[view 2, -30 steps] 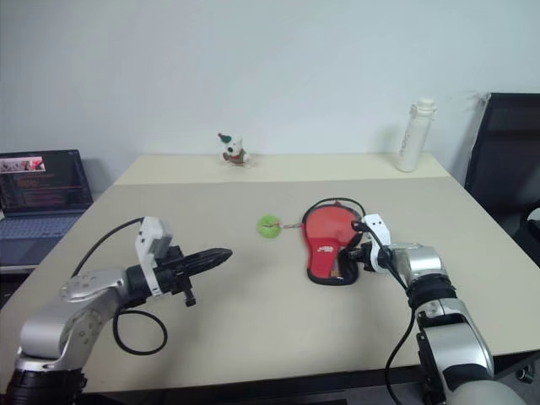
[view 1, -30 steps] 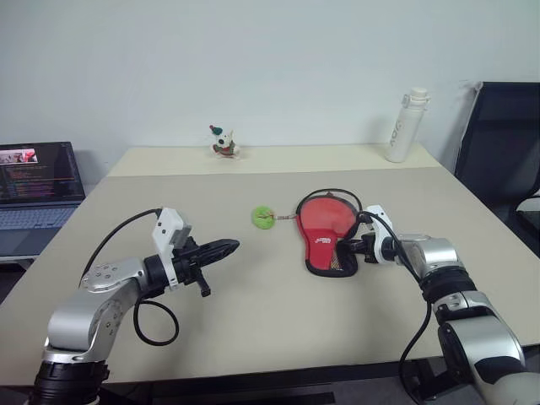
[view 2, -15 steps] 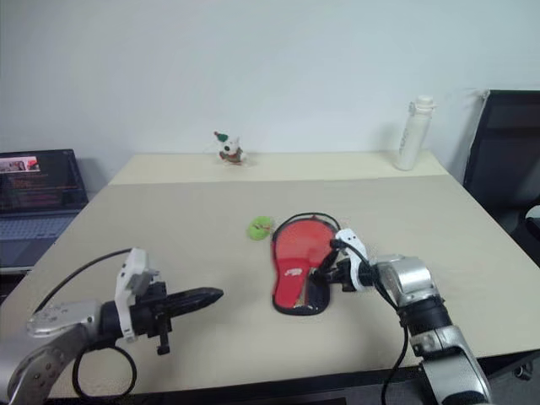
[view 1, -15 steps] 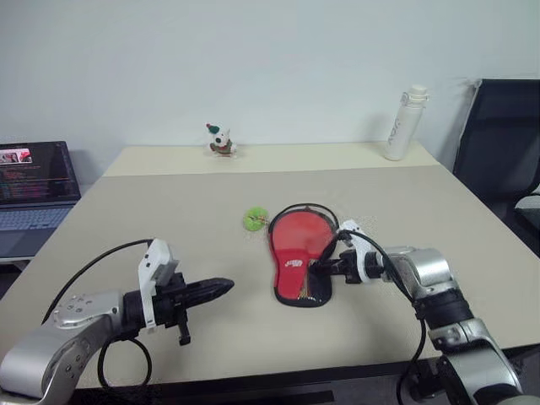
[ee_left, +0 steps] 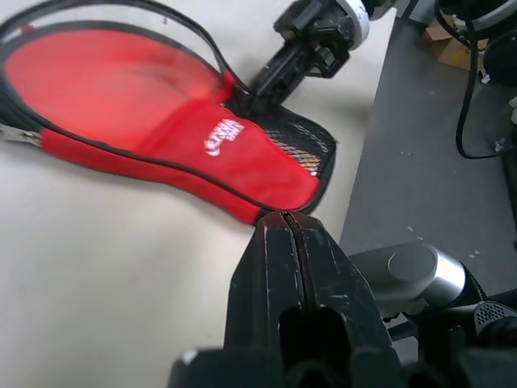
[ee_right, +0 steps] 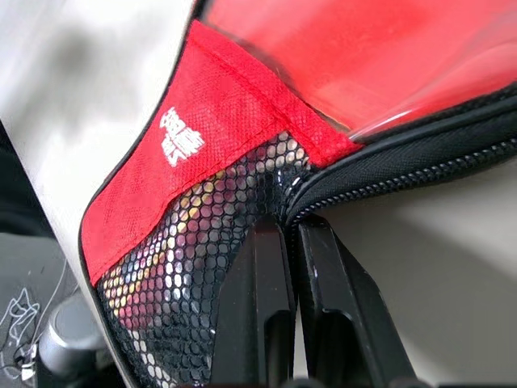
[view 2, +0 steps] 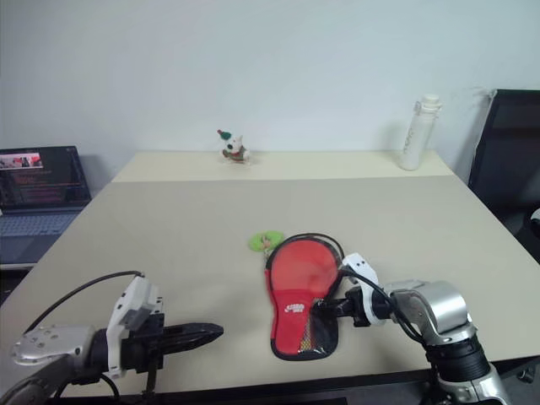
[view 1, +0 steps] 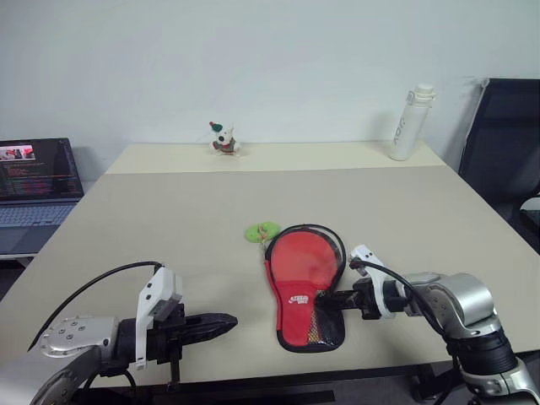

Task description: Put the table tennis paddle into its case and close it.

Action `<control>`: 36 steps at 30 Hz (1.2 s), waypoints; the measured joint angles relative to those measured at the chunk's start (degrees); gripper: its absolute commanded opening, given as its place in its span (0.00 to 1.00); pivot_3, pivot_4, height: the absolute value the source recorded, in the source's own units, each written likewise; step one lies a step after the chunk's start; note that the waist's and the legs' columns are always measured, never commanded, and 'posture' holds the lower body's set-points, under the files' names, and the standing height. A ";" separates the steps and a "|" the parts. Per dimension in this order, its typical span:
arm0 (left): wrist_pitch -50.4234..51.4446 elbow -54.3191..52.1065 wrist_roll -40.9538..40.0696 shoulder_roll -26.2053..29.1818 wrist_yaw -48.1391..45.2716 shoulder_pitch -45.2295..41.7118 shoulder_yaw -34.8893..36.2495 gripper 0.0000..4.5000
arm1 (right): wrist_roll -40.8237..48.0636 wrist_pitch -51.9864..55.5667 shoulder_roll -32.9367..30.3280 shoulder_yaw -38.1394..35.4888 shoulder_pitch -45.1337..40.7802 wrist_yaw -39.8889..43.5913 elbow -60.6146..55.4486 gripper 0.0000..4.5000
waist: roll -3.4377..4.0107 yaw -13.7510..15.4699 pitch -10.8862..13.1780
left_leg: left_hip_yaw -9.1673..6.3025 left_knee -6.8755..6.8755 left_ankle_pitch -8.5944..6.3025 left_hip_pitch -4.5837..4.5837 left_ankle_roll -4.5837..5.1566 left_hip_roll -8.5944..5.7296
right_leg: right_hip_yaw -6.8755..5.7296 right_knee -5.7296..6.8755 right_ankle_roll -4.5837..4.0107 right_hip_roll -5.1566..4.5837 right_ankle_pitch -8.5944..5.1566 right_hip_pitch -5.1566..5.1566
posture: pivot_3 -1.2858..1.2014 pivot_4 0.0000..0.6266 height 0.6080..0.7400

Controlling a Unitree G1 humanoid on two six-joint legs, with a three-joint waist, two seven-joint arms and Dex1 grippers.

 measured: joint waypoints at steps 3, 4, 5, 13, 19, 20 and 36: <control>-0.30 0.13 0.22 0.00 -0.12 -0.12 -0.32 0.00 | 0.99 0.26 -0.93 -0.56 0.86 -0.60 -0.64 0.01 | 0.00 0.28 0.00 | -0.01 0.00 -0.02 0.00 0.03 0.00 | 0.00 0.01 0.00 0.00 0.00 0.00 | 0.52 0.24 1.00; -0.65 0.35 0.51 0.02 -0.22 -0.13 -0.83 0.00 | 1.39 0.27 -1.32 -0.66 1.14 -0.76 -0.82 0.01 | 0.00 0.41 0.00 | -0.01 0.00 -0.03 0.00 0.05 0.00 | 0.00 0.01 0.00 0.00 0.00 0.00 | 0.52 0.24 1.00; -1.08 0.69 0.84 0.02 -0.32 -0.11 -1.43 0.00 | 1.85 0.20 -1.88 -0.72 1.49 -0.90 -0.94 0.01 | 0.00 0.62 0.00 | -0.01 0.01 -0.03 0.00 0.06 0.00 | 0.00 0.01 0.00 0.00 0.00 0.00 | 0.52 0.24 1.00; -1.70 2.52 1.80 0.05 -1.33 -0.92 -2.52 0.00 | 4.33 0.56 -3.60 -2.65 4.41 -2.60 -3.21 0.01 | -0.02 1.41 -0.01 | -0.03 0.01 -0.11 -0.01 0.18 -0.01 | -0.05 0.00 0.00 0.00 0.00 0.02 | 0.52 0.24 1.00; -2.50 2.76 2.48 0.14 -1.58 -0.94 -2.60 0.00 | 6.68 2.25 -5.48 -3.53 5.64 -3.31 -4.99 0.01 | -0.02 1.54 -0.01 | -0.03 0.01 -0.11 -0.02 0.19 0.00 | -0.05 -0.01 0.00 -0.01 0.00 0.02 | 0.52 0.24 1.00; -2.54 2.80 2.50 0.17 -1.64 -0.95 -2.66 0.00 | 6.95 2.55 -5.63 -3.72 5.73 -3.40 -5.12 0.01 | -0.02 1.54 -0.01 | -0.03 0.02 -0.11 -0.02 0.19 0.00 | -0.05 0.00 0.00 0.00 0.00 0.02 | 0.52 0.24 1.00; -3.78 4.20 3.61 0.22 -2.51 -1.60 -4.04 0.00 | 9.21 3.07 -5.31 -4.27 5.65 -7.27 -4.89 0.47 | -0.02 1.54 -0.01 | -0.05 0.02 -0.11 -0.01 0.19 0.00 | -0.06 0.04 0.00 0.00 0.00 0.02 | 0.52 0.24 1.00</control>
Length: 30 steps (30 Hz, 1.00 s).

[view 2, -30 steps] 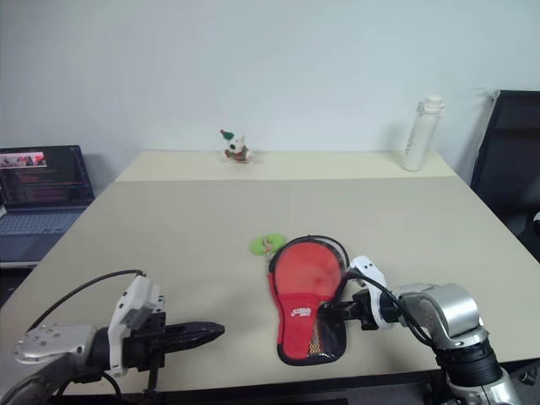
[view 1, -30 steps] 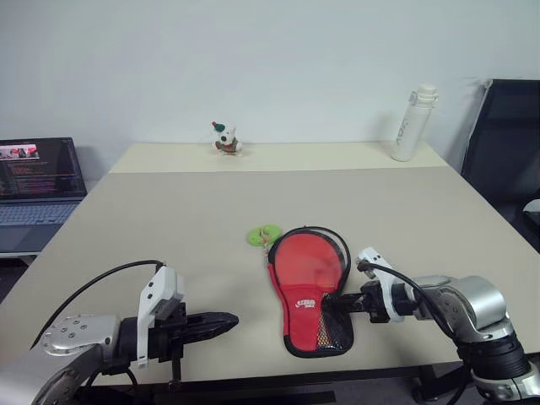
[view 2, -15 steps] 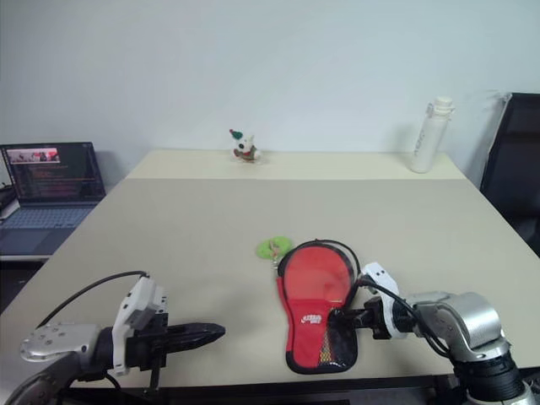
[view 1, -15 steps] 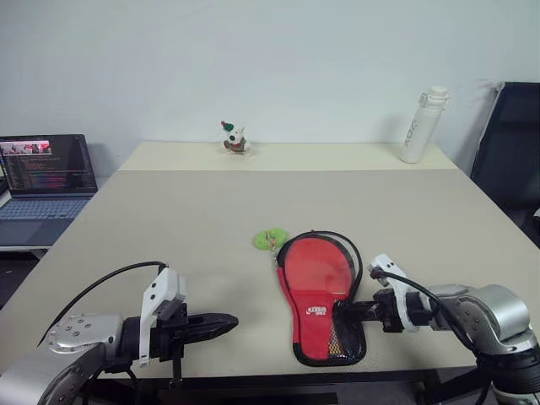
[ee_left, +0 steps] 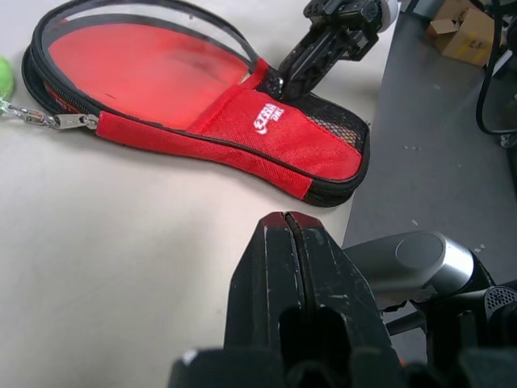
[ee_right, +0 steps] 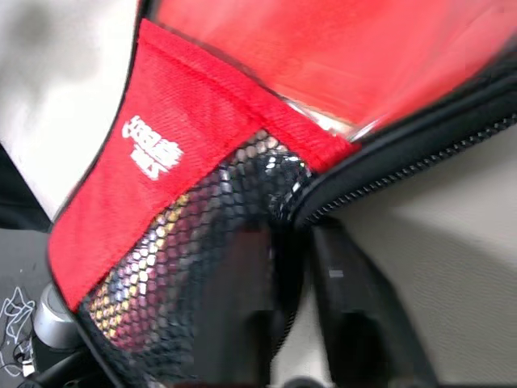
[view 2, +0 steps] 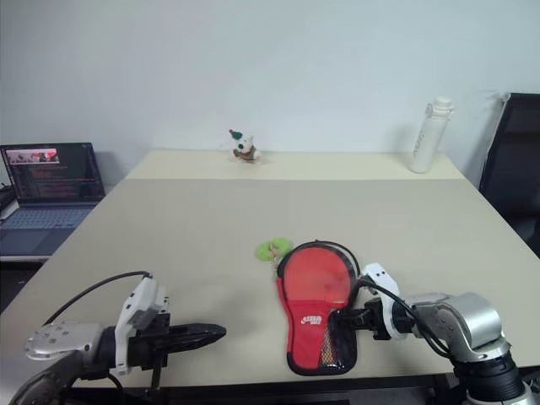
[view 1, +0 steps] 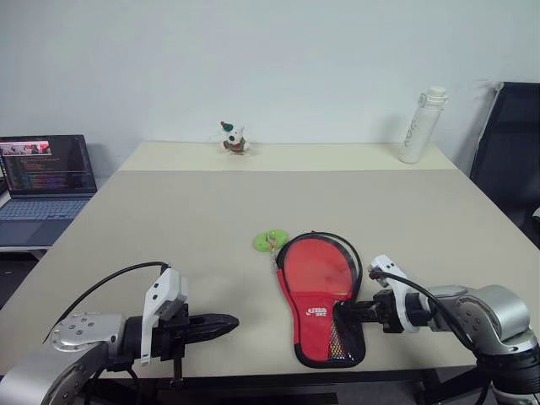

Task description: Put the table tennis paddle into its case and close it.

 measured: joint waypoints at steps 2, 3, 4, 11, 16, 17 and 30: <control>-0.09 0.00 0.06 -0.01 0.05 0.34 0.00 0.00 | 1.28 1.36 -0.03 -1.08 0.00 -0.01 -0.59 0.62 | 0.00 0.01 0.00 | 0.00 0.00 0.00 0.00 0.00 0.00 | 0.01 0.00 0.00 0.00 0.00 0.00 | 0.52 0.24 1.00; -0.11 0.00 0.10 -0.02 0.09 0.63 0.00 0.00 | 1.87 1.82 -0.12 -1.33 -0.01 0.05 -1.28 0.69 | 0.00 0.00 0.00 | 0.00 0.00 0.00 0.00 0.00 0.00 | 0.01 0.00 0.00 0.00 0.00 0.00 | 0.52 0.24 1.00; -0.12 0.00 0.11 -0.03 0.13 0.81 0.00 0.00 | 2.37 1.93 -0.41 -1.34 -0.05 0.27 -1.82 0.77 | 0.00 0.00 0.00 | 0.00 0.00 0.00 0.00 0.00 0.00 | 0.01 0.00 0.00 0.00 0.00 0.00 | 0.52 0.24 1.00; -0.34 0.00 0.24 -0.52 1.01 1.04 -0.04 0.00 | -0.79 -12.90 -13.02 4.39 0.12 8.59 -4.49 1.00 | -0.01 0.08 0.00 | -0.03 0.01 -0.01 0.01 0.02 0.00 | -0.03 -0.01 0.00 0.00 0.00 0.01 | 0.52 0.24 1.00; -0.25 0.33 0.20 -1.62 2.42 0.07 -0.08 0.00 | 0.29 -21.30 -9.78 3.07 -2.42 12.55 -2.18 1.00 | -0.02 -0.39 -0.01 | -0.03 0.02 0.00 0.02 0.01 0.00 | 0.00 0.02 0.00 0.02 0.00 0.01 | 0.52 0.24 1.00; -0.17 0.50 0.19 -1.70 2.73 -0.17 -0.09 0.00 | 0.70 -22.05 -8.57 2.76 -3.33 12.56 -2.17 1.00 | -0.02 -0.40 -0.01 | -0.05 0.02 0.00 0.01 0.01 0.01 | -0.01 0.03 0.00 0.02 0.00 0.01 | 0.52 0.24 1.00; 4.60 7.73 1.34 -4.38 12.36 -9.66 -0.40 0.41 | -9.34 -35.04 11.81 11.07 -10.97 1.85 11.30 1.00 | -0.05 -0.10 -0.02 | -0.02 0.06 0.12 -0.01 -0.19 -0.01 | -0.04 0.04 0.00 0.00 0.01 0.00 | 0.52 0.24 1.00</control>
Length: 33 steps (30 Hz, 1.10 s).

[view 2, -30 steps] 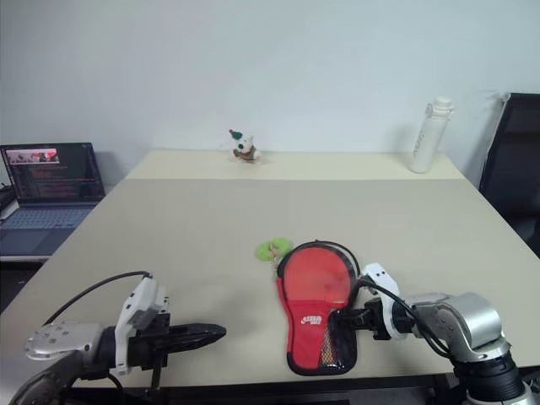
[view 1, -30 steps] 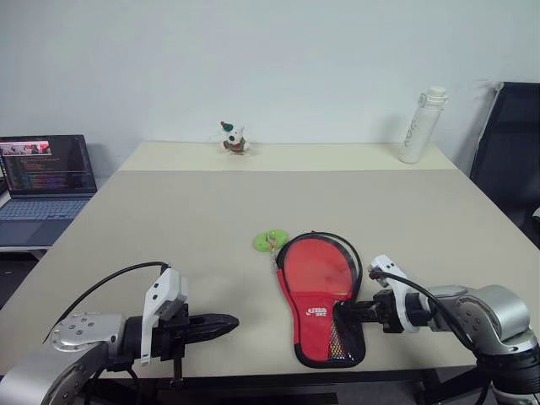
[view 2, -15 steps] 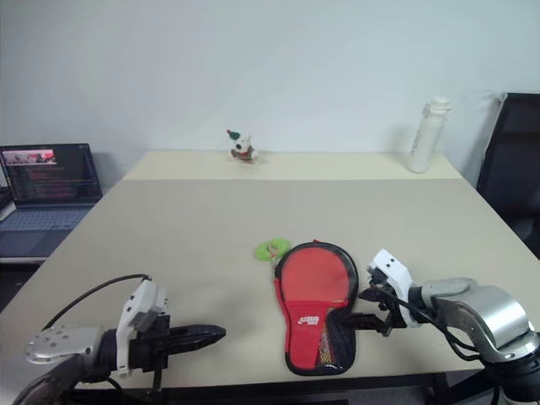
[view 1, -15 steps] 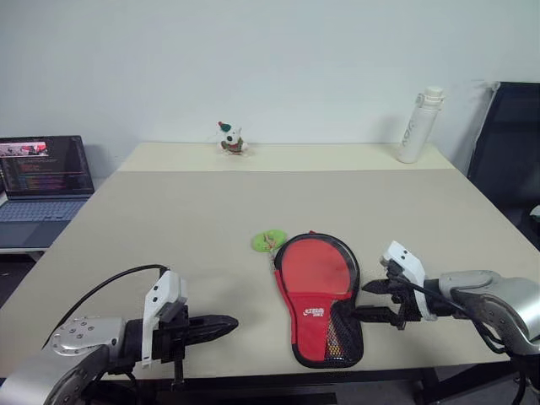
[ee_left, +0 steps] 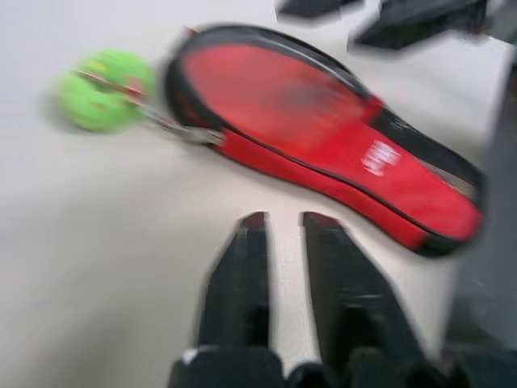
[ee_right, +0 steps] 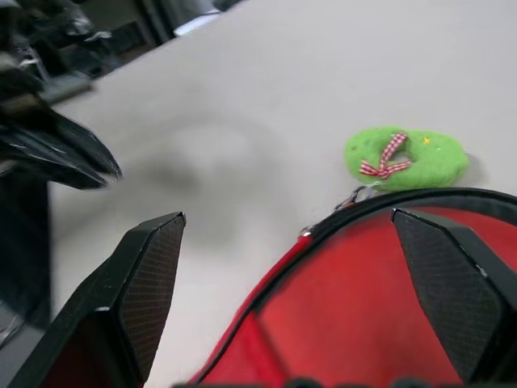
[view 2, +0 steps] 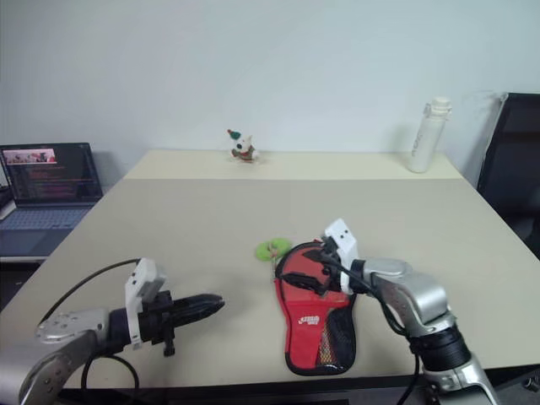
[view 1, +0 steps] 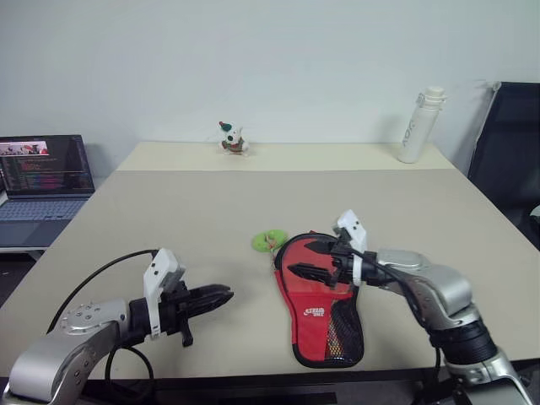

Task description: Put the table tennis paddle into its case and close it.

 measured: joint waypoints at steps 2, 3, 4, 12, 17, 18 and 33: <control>-0.21 0.93 0.71 -0.47 0.33 -1.70 -0.89 0.58 | -1.48 -1.42 0.09 0.59 0.08 -0.34 1.07 1.00 | 0.00 0.09 0.00 | 0.01 0.00 0.00 0.00 0.00 0.00 | 0.01 0.00 0.00 0.00 0.00 0.00 | 0.52 0.24 1.00; -0.43 1.71 1.20 -0.81 0.48 -3.08 -1.89 0.66 | -2.55 -2.30 0.04 0.96 0.33 -0.39 1.44 1.00 | 0.00 0.18 0.00 | 0.00 0.00 0.00 0.00 0.00 0.00 | -0.02 0.00 0.00 0.00 0.00 0.00 | 0.52 0.24 1.00; -0.60 2.62 1.76 -1.61 0.79 -4.77 -2.89 0.74 | -3.55 -3.31 0.08 1.60 0.62 -0.44 1.94 1.00 | 0.00 0.31 0.00 | 0.00 0.00 0.00 0.00 0.00 0.00 | -0.02 0.03 0.00 0.00 0.00 0.00 | 0.52 0.24 1.00; -4.53 19.65 11.32 -8.80 5.21 -22.65 -11.62 0.99 | -8.12 -8.69 3.77 2.98 2.10 -1.62 5.79 1.00 | -0.01 0.87 -0.01 | -0.01 0.07 0.02 0.00 -0.01 0.00 | -0.05 0.08 -0.01 0.03 0.01 -0.01 | 0.52 0.24 1.00; -11.15 36.61 19.60 -13.56 6.70 -34.41 -16.26 0.99 | -9.43 -9.03 4.90 3.81 2.84 -2.39 6.06 1.00 | -0.01 0.83 -0.01 | 0.03 0.21 0.02 -0.11 -0.02 0.00 | -0.02 0.05 -0.01 0.03 0.01 -0.06 | 0.52 0.24 1.00; -12.91 41.94 21.48 -14.69 6.51 -37.41 -17.58 0.99 | -9.76 -9.03 4.86 3.77 3.03 -2.73 6.11 1.00 | -0.01 0.93 -0.01 | 0.00 0.24 0.03 -0.13 -0.02 0.01 | -0.07 0.06 -0.01 0.03 0.01 -0.06 | 0.52 0.24 1.00; -29.35 74.39 34.86 -23.34 -0.62 -50.92 -23.22 0.63 | -11.44 -7.54 6.29 3.71 3.85 -5.44 6.09 1.00 | -0.01 0.81 -0.01 | 0.04 0.53 0.02 -0.18 -0.03 0.03 | -0.05 0.25 0.00 0.03 0.01 -0.11 | 0.52 0.24 1.00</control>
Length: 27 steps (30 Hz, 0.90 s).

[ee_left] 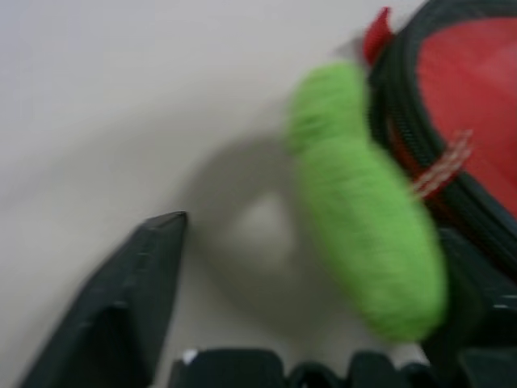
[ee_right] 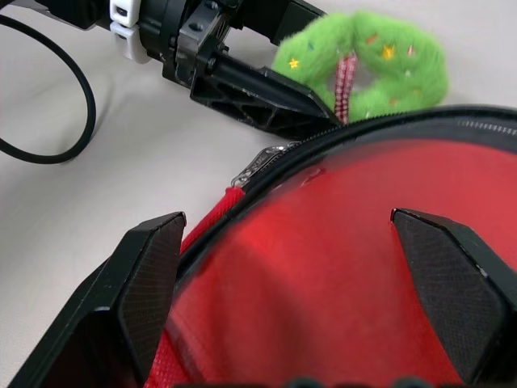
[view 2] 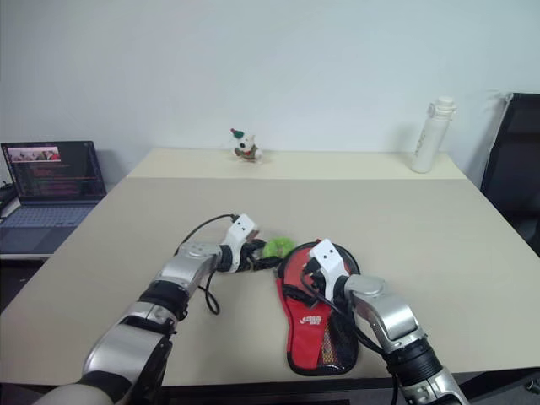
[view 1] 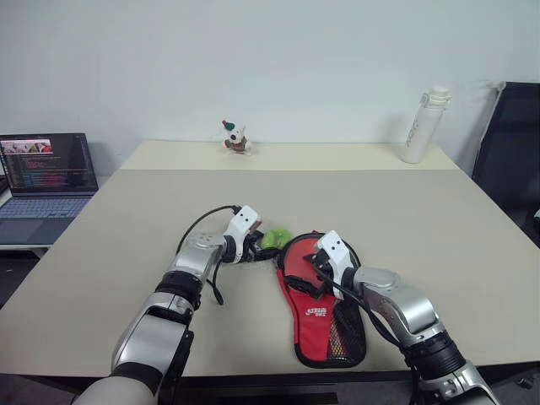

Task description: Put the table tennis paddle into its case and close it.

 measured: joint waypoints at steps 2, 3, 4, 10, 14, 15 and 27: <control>-0.26 0.02 0.43 -0.34 -0.57 0.10 0.01 0.47 | -0.05 0.00 0.07 0.00 0.00 -0.19 0.00 1.00 | 0.00 0.00 0.00 | -0.01 0.08 0.00 0.00 0.00 0.00 | 0.01 0.11 0.00 0.00 0.00 0.01 | 0.52 0.24 1.00; -0.27 0.02 0.51 -0.54 -0.69 0.19 0.04 0.38 | -0.08 -0.01 0.11 0.00 0.00 -0.34 0.00 1.00 | 0.00 -0.01 0.00 | -0.02 0.15 0.00 0.00 0.01 0.00 | 0.01 0.19 0.01 0.00 0.00 0.00 | 0.52 0.24 1.00; -0.26 0.01 0.53 -0.72 -0.80 0.27 0.06 0.30 | -0.14 -0.04 0.19 0.00 -0.01 -0.72 0.00 1.00 | 0.00 -0.02 0.00 | -0.04 0.22 0.00 0.00 0.01 0.00 | 0.01 0.28 0.01 0.00 0.00 0.00 | 0.52 0.24 1.00; -0.04 -1.22 0.51 -0.77 -0.99 1.55 0.74 0.01 | -1.94 -0.73 0.59 0.02 -0.23 -2.10 1.00 1.00 | -0.01 -0.17 0.00 | -0.06 0.32 0.00 0.10 0.02 -0.01 | 0.03 0.69 0.01 0.01 -0.01 -0.03 | 0.52 0.24 1.00; 0.60 -2.29 0.47 -0.78 -0.64 2.19 1.31 0.01 | -4.32 -1.51 0.35 0.43 -0.46 -2.38 2.46 1.00 | -0.01 -0.21 -0.01 | -0.06 0.33 0.01 0.10 0.03 -0.01 | 0.03 0.72 0.01 0.01 -0.01 -0.04 | 0.52 0.24 1.00; 0.89 -2.44 0.48 -0.78 -0.52 2.18 1.32 0.01 | -4.60 -1.53 0.35 0.53 -0.60 -2.39 2.62 1.00 | -0.01 -0.21 -0.01 | -0.06 0.33 0.00 0.10 0.02 -0.01 | 0.04 0.72 0.01 0.01 -0.01 -0.04 | 0.52 0.24 1.00; -0.97 10.83 2.86 -3.03 10.25 -6.10 3.31 0.01 | -8.18 -2.64 0.20 3.36 0.62 -1.66 1.30 1.00 | -0.07 -0.07 -0.05 | -0.10 0.35 0.01 0.11 0.03 -0.03 | -0.01 0.72 0.01 0.01 -0.01 0.01 | 0.52 0.24 1.00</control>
